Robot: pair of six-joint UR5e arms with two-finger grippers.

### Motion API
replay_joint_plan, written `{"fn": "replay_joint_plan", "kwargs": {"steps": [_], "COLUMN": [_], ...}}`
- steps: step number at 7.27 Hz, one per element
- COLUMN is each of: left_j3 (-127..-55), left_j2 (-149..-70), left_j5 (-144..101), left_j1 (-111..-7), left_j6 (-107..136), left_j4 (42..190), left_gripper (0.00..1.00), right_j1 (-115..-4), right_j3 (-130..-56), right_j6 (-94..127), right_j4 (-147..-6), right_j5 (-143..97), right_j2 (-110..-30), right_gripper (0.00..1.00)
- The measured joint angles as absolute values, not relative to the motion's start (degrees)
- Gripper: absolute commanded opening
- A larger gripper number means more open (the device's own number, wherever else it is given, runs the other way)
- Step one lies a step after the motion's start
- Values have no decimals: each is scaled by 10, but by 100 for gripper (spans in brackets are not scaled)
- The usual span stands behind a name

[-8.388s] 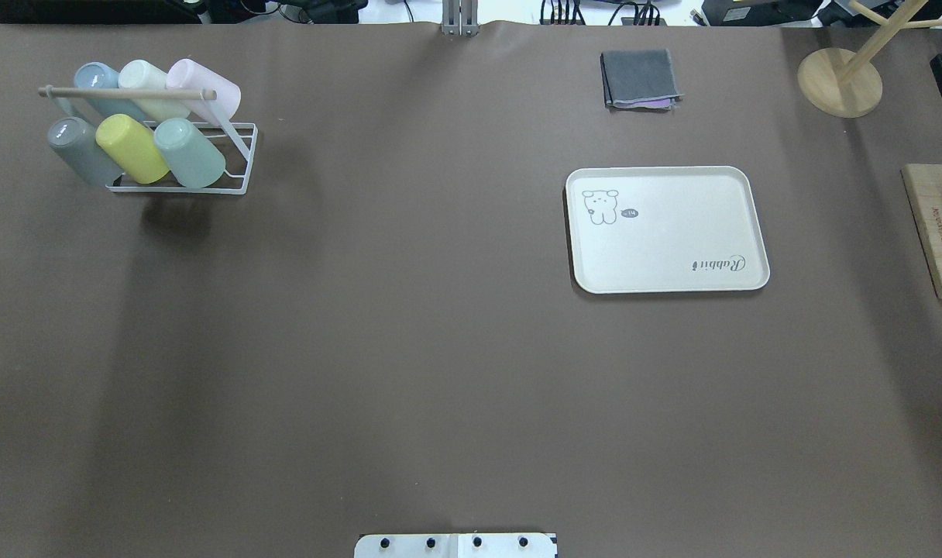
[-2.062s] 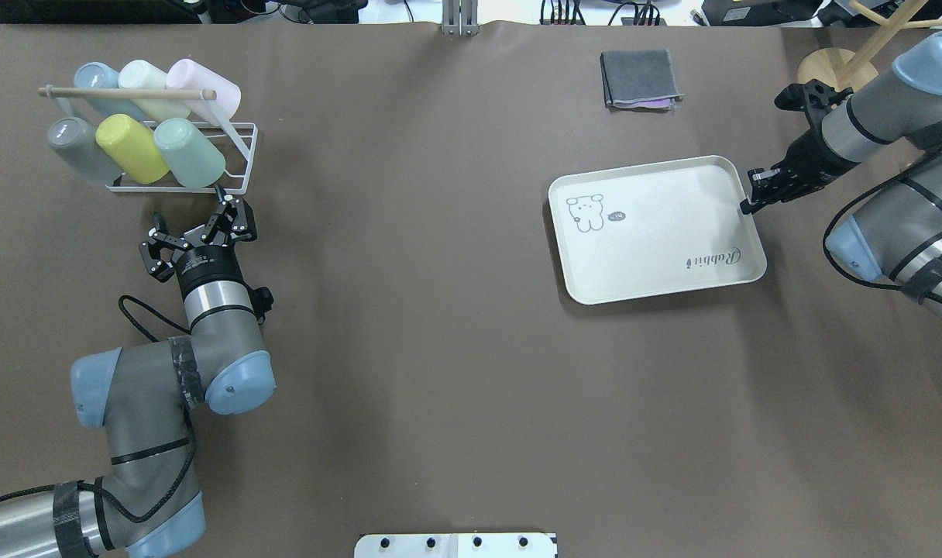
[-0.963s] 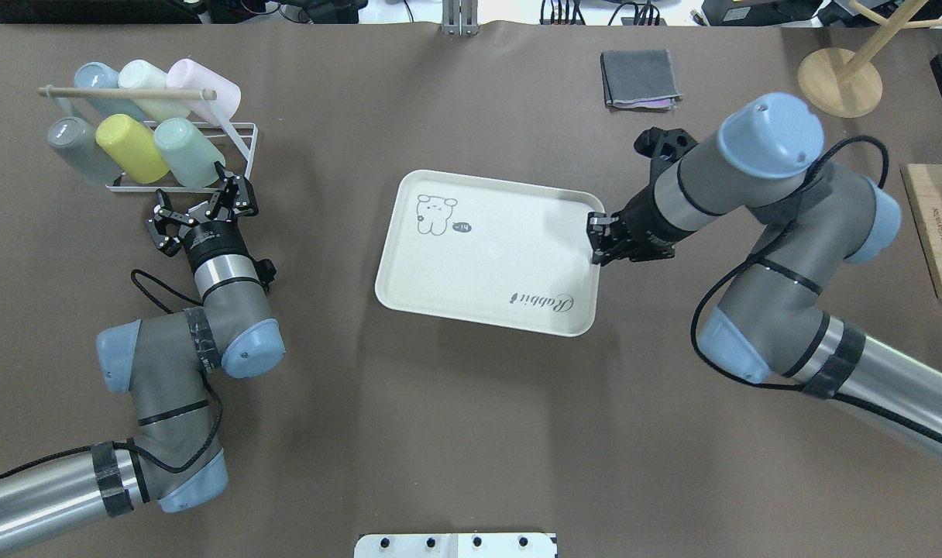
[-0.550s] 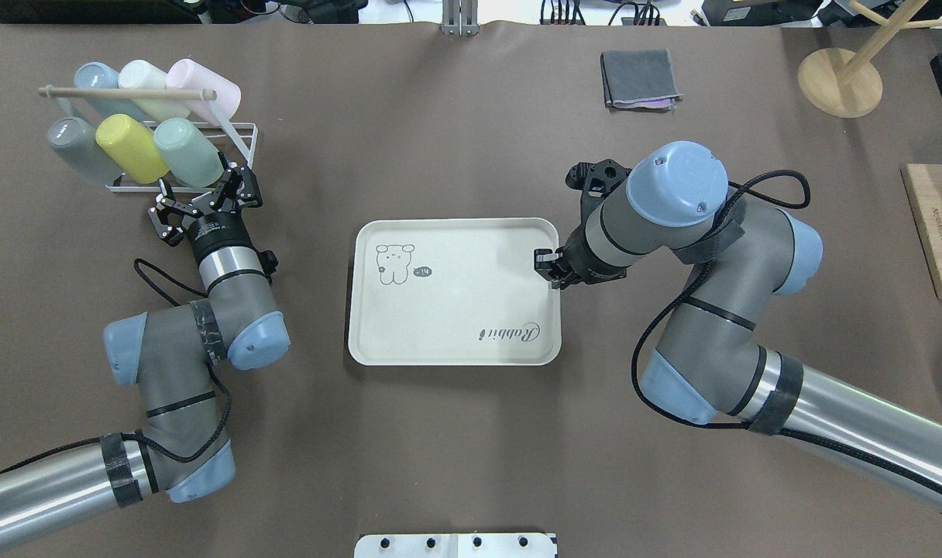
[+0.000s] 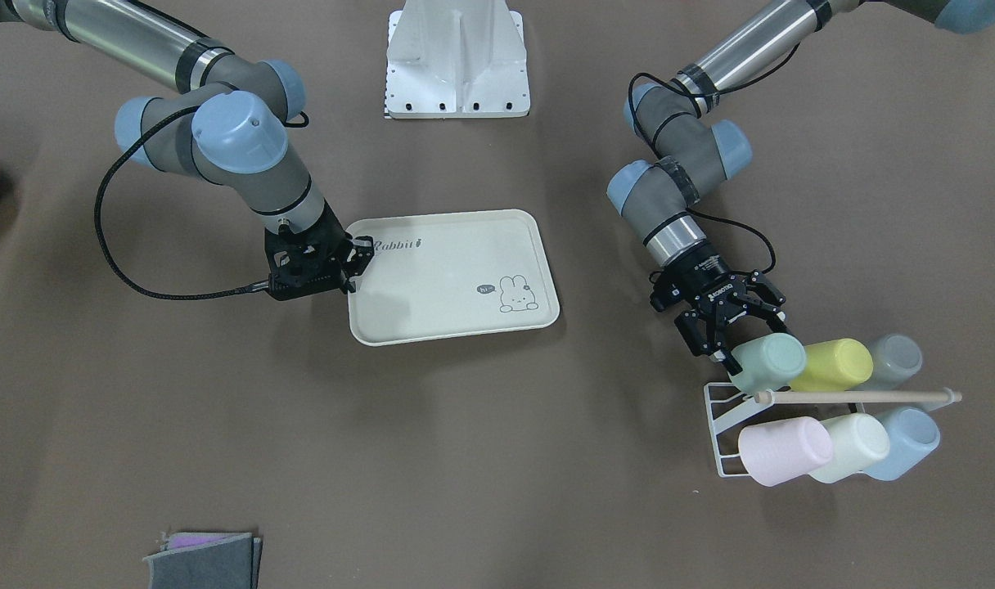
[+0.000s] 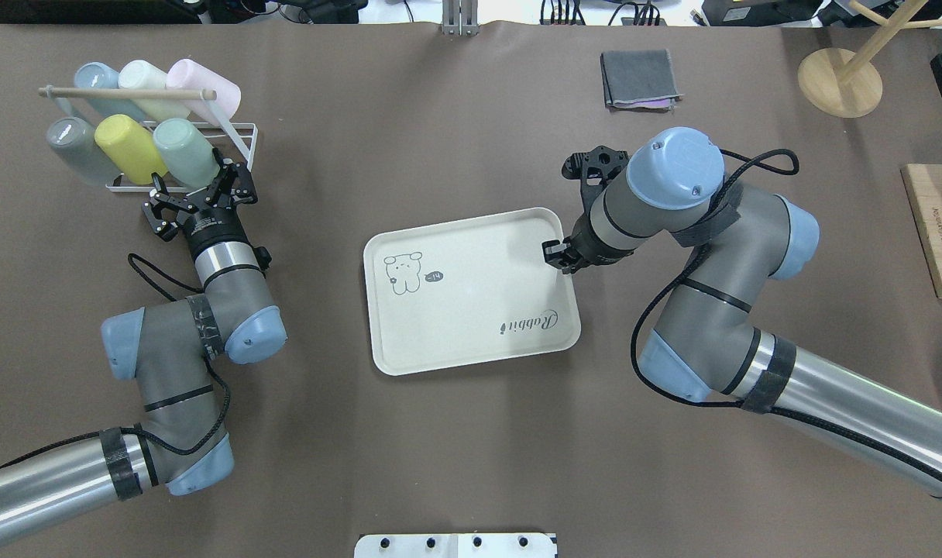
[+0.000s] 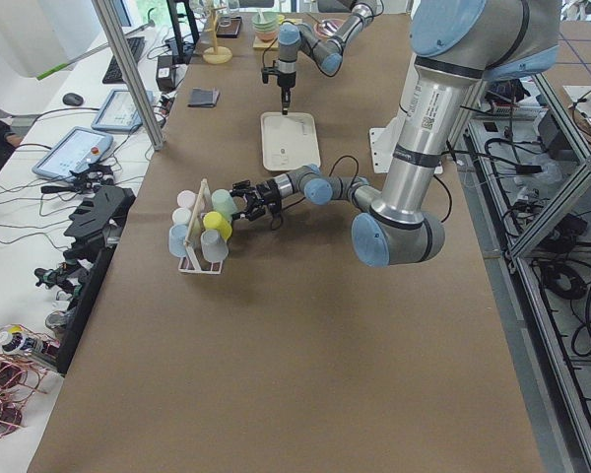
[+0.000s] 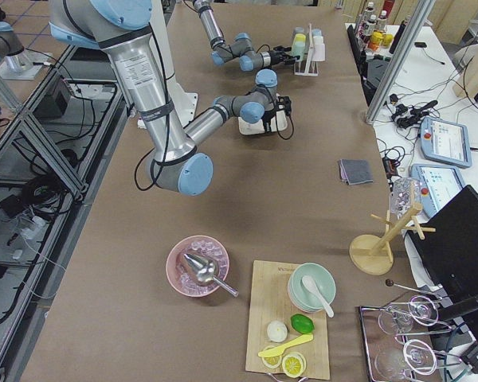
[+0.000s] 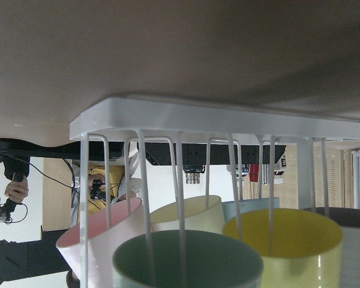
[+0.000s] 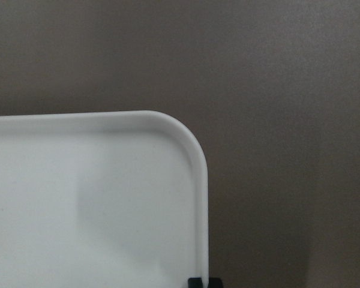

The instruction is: Pick up and place green cup on tray

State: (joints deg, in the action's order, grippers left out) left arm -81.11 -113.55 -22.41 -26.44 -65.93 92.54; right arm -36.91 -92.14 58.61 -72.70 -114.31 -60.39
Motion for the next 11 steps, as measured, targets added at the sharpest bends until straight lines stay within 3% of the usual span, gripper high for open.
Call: {"fn": "replay_joint_plan", "kwargs": {"steps": [1,3,11], "left_j3": [-813,-821,-859], "left_j2": [-1136,-1135,-1088], "left_j5": [-224,-225,-190], "left_j1": [-266,-273,-305], "left_j6": [-661,-681,-920], "left_j4": [926,937,1208], "left_gripper": [29,14,7], "right_j1": [-372,-378,-369], "right_j3": [-917,-910,-886], "right_j6": [594,631,688], "right_j4": [-727,-727,-727], "right_j5": [-1147,-1160,-1163], "right_j2": [-601,-593,-567], "right_gripper": [0,0,0]}}
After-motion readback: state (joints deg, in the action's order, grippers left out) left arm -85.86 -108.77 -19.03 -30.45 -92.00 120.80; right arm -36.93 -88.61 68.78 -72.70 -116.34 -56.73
